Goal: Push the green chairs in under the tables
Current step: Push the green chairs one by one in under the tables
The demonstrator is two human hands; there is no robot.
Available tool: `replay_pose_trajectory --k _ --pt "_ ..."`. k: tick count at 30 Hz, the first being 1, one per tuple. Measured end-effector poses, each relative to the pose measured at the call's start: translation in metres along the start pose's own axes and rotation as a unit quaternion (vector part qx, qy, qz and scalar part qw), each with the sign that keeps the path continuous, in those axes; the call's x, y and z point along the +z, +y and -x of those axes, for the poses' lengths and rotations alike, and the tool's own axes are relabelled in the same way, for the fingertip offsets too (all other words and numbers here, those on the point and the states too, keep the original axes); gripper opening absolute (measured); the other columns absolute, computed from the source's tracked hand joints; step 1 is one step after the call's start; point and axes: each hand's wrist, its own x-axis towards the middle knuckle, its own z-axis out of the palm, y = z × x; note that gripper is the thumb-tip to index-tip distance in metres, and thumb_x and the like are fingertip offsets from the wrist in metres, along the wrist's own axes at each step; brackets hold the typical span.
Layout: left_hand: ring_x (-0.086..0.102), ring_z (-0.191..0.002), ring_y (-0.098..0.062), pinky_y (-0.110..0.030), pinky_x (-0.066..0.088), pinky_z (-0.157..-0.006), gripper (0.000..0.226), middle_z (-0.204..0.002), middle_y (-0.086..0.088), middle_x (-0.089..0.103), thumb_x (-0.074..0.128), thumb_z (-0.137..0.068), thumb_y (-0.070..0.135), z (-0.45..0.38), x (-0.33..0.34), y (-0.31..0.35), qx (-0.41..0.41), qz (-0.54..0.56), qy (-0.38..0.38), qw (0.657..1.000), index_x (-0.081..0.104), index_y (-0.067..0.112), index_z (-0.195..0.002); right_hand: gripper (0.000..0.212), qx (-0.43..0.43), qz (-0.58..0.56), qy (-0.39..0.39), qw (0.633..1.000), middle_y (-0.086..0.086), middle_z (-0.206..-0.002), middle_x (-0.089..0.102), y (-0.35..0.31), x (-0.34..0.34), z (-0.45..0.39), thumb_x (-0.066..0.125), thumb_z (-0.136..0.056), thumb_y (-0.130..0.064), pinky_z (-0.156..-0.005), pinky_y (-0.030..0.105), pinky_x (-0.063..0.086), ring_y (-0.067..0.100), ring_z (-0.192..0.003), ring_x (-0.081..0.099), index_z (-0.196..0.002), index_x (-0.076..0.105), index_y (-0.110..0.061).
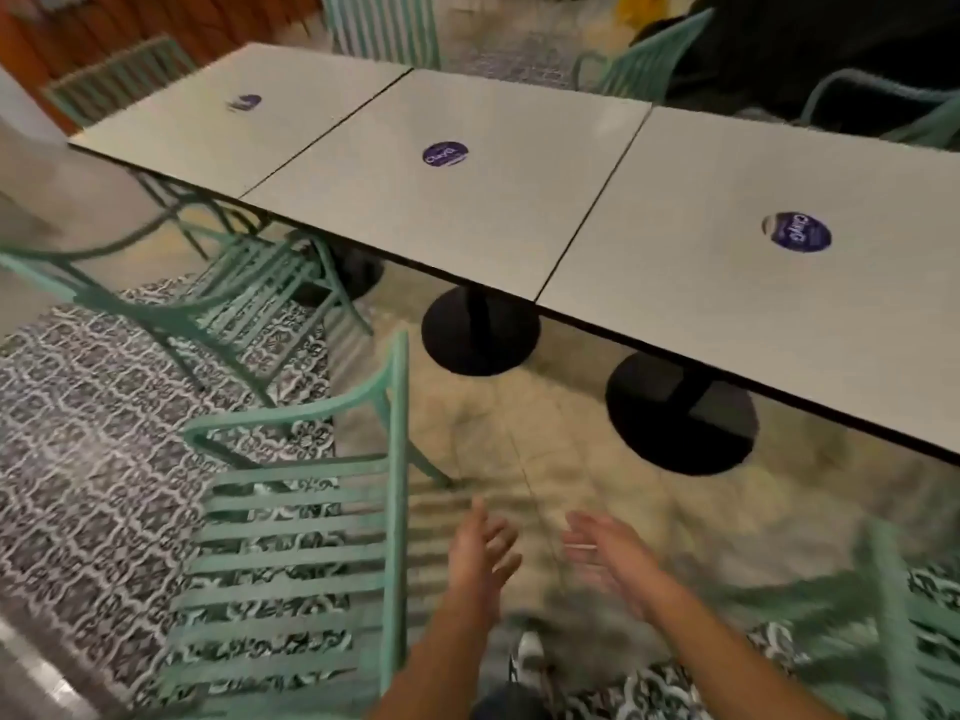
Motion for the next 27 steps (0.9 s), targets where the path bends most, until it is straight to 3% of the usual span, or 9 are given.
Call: replay_pose_trajectory --k 6,10,13,16,19,23,25,27 --pt "0.052 -0.118 -0.026 -0.048 0.036 -0.109 0.045 -0.118 -0.007 0.057 0.040 -0.093 0.059 0.001 -0.021 0.029 0.031 0.213 0.026 0.976 0.042 0.032 -0.128 0.012 -0.005 0.121 -0.117 0.986 0.008 -0.098 0.063 -0.083 0.077 -0.033 0.055 -0.096 -0.027 -0.067 0.031 0.047 0.020 -0.080 0.061 -0.099 0.058 -0.017" --pt "0.059 -0.111 -0.031 -0.046 0.047 -0.092 0.057 -0.117 -0.012 0.063 0.045 -0.090 0.059 0.000 -0.025 0.012 0.032 0.353 0.096 0.930 0.051 0.014 -0.125 0.009 -0.008 0.191 -0.196 0.962 0.003 -0.092 0.062 -0.108 0.128 -0.055 0.057 -0.094 -0.030 -0.077 0.035 0.047 0.020 -0.083 0.059 -0.094 0.058 -0.021" --pt "0.061 -0.104 -0.029 -0.044 0.046 -0.094 0.054 -0.106 -0.011 0.068 0.045 -0.089 0.059 0.011 -0.022 0.002 0.053 0.433 0.153 0.887 0.060 0.010 -0.107 0.014 0.022 0.193 -0.253 0.948 0.006 -0.091 0.060 -0.117 0.157 -0.076 0.058 -0.093 -0.030 -0.077 0.038 0.048 0.021 -0.081 0.058 -0.099 0.057 -0.017" --pt "0.061 -0.099 -0.030 -0.046 0.045 -0.092 0.056 -0.105 -0.011 0.066 0.049 -0.086 0.063 0.015 -0.016 -0.012 0.093 0.515 0.230 0.821 0.060 0.011 -0.102 0.016 0.046 0.230 -0.284 0.929 0.008 -0.090 0.055 -0.132 0.170 -0.095 0.059 -0.093 -0.029 -0.067 0.035 0.049 0.021 -0.079 0.055 -0.099 0.056 -0.015" --pt "0.060 -0.089 -0.030 -0.053 0.044 -0.098 0.050 -0.100 -0.013 0.058 0.057 -0.082 0.061 0.019 -0.013 -0.014 0.127 0.599 0.292 0.735 0.055 0.016 -0.105 0.022 0.033 0.266 -0.289 0.919 0.009 -0.098 0.055 -0.153 0.179 -0.115 0.060 -0.093 -0.031 -0.075 0.041 0.052 0.025 -0.086 0.055 -0.106 0.057 -0.014" --pt "0.052 -0.086 -0.026 -0.051 0.046 -0.094 0.037 -0.101 -0.011 0.044 0.056 -0.088 0.056 0.032 -0.021 -0.014 0.142 0.669 0.369 0.629 0.052 0.020 -0.096 0.031 0.001 0.305 -0.276 0.911 0.012 -0.099 0.063 -0.182 0.199 -0.138 0.062 -0.090 -0.031 -0.087 0.046 0.054 0.027 -0.092 0.062 -0.113 0.058 -0.011" --pt "0.049 -0.085 -0.026 -0.051 0.043 -0.101 0.040 -0.109 -0.011 0.044 0.054 -0.089 0.056 0.038 -0.032 -0.014 0.143 0.692 0.377 0.599 0.052 0.017 -0.101 0.033 0.022 0.276 -0.277 0.920 0.015 -0.105 0.063 -0.192 0.211 -0.143 0.065 -0.088 -0.032 -0.079 0.044 0.055 0.029 -0.093 0.063 -0.113 0.056 -0.013" --pt "0.049 -0.082 -0.027 -0.050 0.040 -0.105 0.043 -0.109 -0.014 0.046 0.053 -0.091 0.055 0.041 -0.044 -0.016 0.141 0.706 0.379 0.581 0.052 0.012 -0.091 0.031 0.056 0.255 -0.270 0.927 0.016 -0.103 0.060 -0.195 0.223 -0.146 0.067 -0.086 -0.032 -0.072 0.043 0.055 0.031 -0.091 0.062 -0.107 0.054 -0.013"
